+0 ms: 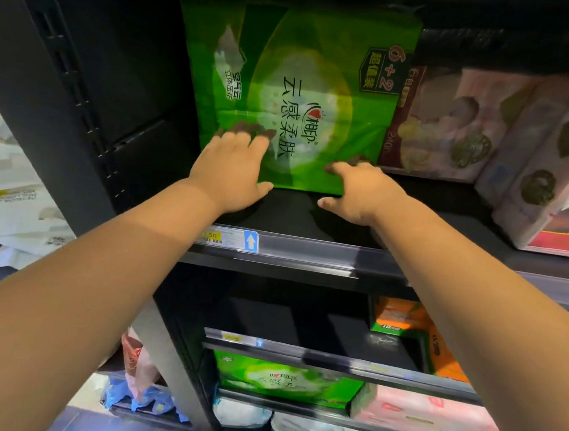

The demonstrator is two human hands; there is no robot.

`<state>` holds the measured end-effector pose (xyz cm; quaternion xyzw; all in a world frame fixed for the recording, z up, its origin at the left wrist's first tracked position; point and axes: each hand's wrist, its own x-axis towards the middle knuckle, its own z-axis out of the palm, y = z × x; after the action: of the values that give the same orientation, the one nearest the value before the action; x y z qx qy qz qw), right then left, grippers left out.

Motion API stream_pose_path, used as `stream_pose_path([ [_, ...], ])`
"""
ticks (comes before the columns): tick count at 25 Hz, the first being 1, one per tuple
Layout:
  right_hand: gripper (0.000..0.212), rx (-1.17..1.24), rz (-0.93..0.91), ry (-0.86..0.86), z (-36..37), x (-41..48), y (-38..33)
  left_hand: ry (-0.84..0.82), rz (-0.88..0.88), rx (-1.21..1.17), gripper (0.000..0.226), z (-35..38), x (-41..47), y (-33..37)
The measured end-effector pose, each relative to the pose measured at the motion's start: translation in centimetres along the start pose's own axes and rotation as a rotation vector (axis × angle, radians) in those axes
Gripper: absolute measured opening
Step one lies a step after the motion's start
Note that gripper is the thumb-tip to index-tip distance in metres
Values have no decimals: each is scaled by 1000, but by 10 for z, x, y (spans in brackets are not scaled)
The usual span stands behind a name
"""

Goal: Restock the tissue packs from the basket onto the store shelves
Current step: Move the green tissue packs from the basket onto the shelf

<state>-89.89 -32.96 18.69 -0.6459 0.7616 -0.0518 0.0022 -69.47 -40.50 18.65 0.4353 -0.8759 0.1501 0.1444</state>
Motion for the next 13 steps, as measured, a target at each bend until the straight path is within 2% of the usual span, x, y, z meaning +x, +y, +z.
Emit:
stream_pose_path([
  [5,73,-56,123,171,-9,-64,-9,-29,65,-89,84,-25,-34,22],
  [8,69,-50,141,321,-8,-111,-17,14,172,-180,83,-33,-64,39],
  [13,60,-45,202,414,21,-191,-21,-8,336,-363,79,-28,-111,74],
])
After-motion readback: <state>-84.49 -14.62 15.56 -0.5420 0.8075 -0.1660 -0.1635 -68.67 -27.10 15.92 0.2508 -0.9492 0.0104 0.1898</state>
